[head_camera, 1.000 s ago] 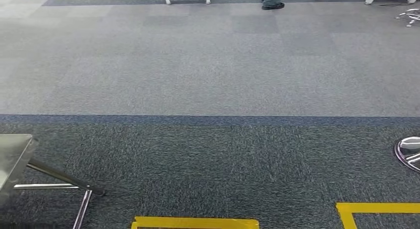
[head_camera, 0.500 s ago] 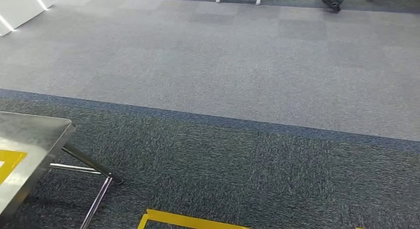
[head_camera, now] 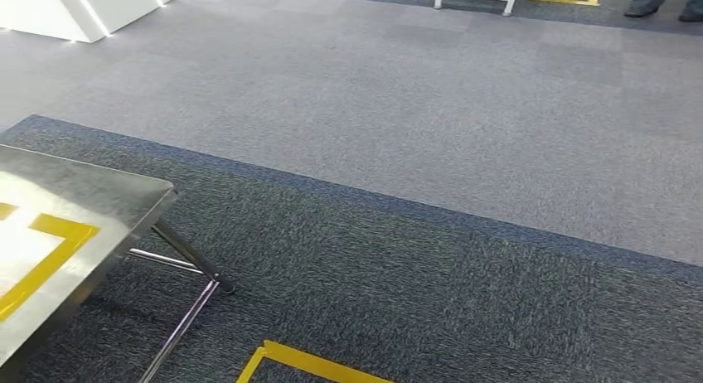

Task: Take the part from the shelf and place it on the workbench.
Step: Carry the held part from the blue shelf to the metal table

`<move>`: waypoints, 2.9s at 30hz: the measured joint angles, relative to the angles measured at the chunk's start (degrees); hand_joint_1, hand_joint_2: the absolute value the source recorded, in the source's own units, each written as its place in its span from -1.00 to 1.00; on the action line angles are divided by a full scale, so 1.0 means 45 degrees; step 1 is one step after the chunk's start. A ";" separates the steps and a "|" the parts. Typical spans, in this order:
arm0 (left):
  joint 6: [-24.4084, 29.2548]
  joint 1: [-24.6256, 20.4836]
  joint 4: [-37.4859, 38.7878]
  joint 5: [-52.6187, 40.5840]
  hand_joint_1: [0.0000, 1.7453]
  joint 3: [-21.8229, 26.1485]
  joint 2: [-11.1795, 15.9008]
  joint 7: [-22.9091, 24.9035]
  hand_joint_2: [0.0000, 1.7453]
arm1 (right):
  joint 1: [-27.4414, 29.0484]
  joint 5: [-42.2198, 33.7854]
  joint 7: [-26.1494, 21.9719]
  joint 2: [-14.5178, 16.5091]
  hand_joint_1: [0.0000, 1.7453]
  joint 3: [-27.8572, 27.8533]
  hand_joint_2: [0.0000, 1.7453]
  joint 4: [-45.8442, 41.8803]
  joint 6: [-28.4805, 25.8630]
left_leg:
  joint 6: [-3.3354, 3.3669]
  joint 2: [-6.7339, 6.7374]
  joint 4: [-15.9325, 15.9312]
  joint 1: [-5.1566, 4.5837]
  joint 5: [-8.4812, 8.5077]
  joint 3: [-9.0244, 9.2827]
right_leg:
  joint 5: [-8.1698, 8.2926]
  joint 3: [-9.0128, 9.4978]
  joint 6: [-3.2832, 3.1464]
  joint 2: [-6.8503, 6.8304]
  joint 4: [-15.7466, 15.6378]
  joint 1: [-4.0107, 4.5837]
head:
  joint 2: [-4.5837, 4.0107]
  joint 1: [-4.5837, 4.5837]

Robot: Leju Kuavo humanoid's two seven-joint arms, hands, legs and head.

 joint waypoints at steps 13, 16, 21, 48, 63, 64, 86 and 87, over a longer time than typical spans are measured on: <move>0.0288 -0.0130 -0.0039 -0.0272 1.00 -0.0147 0.0084 0.0000 1.00 | -0.0145 -0.0112 -0.0004 -0.0041 -1.00 0.0103 1.00 -0.0007 -0.0015 | 0.0378 -0.1912 -0.0404 0.0129 -0.0043 0.0390 | 0.0333 -0.1105 0.0340 0.1828 0.1373 -0.0090 | 0.0000 0.0180; 0.0269 -0.0166 -0.0039 -0.0206 1.00 -0.0143 0.0078 0.0000 1.00 | -0.0074 -0.0127 0.0008 -0.0035 -1.00 0.0128 1.00 -0.0023 -0.0012 | 0.0170 -0.2378 -0.0304 0.0135 -0.0051 0.0260 | 0.0540 -0.0541 0.0224 0.2345 0.0125 -0.0141 | 0.0000 0.0174; 0.0249 -0.0192 -0.0039 -0.0211 1.00 -0.0148 0.0069 0.0000 1.00 | -0.0057 -0.0152 0.0033 0.0007 -1.00 0.0188 1.00 -0.0084 -0.0028 | -0.0152 -0.1449 0.0948 0.0135 -0.0720 -0.0396 | 0.0539 -0.0307 -0.0147 0.1510 -0.0108 -0.0172 | 0.0000 0.0023; 0.0031 -0.0203 -0.0001 -0.0055 1.00 0.0254 -0.0353 0.0544 1.00 | -0.0090 -0.0290 0.0023 -0.0024 -1.00 0.0305 1.00 -0.0096 -0.0155 | 0.0056 -0.2506 -0.0364 0.0218 -0.0074 0.0230 | 0.0472 -0.0372 0.0120 0.2087 -0.0072 -0.0139 | 0.0000 0.0082; 0.0188 -0.0265 0.0005 -0.0183 1.00 0.0377 -0.0353 0.0815 1.00 | -0.0034 -0.0330 0.0089 0.0016 -1.00 0.0323 1.00 -0.0079 -0.0240 | 0.0097 -0.0049 -0.0118 0.0028 0.0053 -0.0101 | -0.0212 0.0528 0.0119 -0.0275 -0.0318 0.0011 | 0.0000 -0.0053; 0.0189 -0.0254 0.0005 -0.0186 1.00 0.0409 -0.0355 0.0822 1.00 | -0.0058 -0.0322 0.0092 0.0015 -1.00 0.0324 1.00 -0.0079 -0.0244 | 0.0167 -0.0206 -0.0183 0.0057 0.0075 -0.0093 | -0.0276 0.0582 0.0179 -0.0242 -0.0317 0.0012 | 0.0000 -0.0030; -0.0086 -0.0636 0.0064 -0.0232 1.00 0.0801 -0.0352 0.1051 1.00 | -0.0116 -0.0363 0.0032 0.0084 -1.00 0.0406 1.00 -0.0063 -0.0246 | -0.0376 -0.1067 0.3184 0.0292 -0.1347 -0.1657 | 0.0410 -0.0283 -0.0267 0.1024 -0.0106 -0.0152 | 0.0000 -0.0043; -0.0100 -0.0638 0.0074 -0.0245 1.00 0.0833 -0.0344 0.1072 1.00 | -0.0126 -0.0381 0.0032 0.0084 -1.00 0.0406 1.00 -0.0061 -0.0244 | -0.0376 -0.1050 0.2864 0.0311 -0.1031 -0.1497 | 0.0386 -0.0251 -0.0253 0.0960 -0.0105 -0.0152 | 0.0000 -0.0045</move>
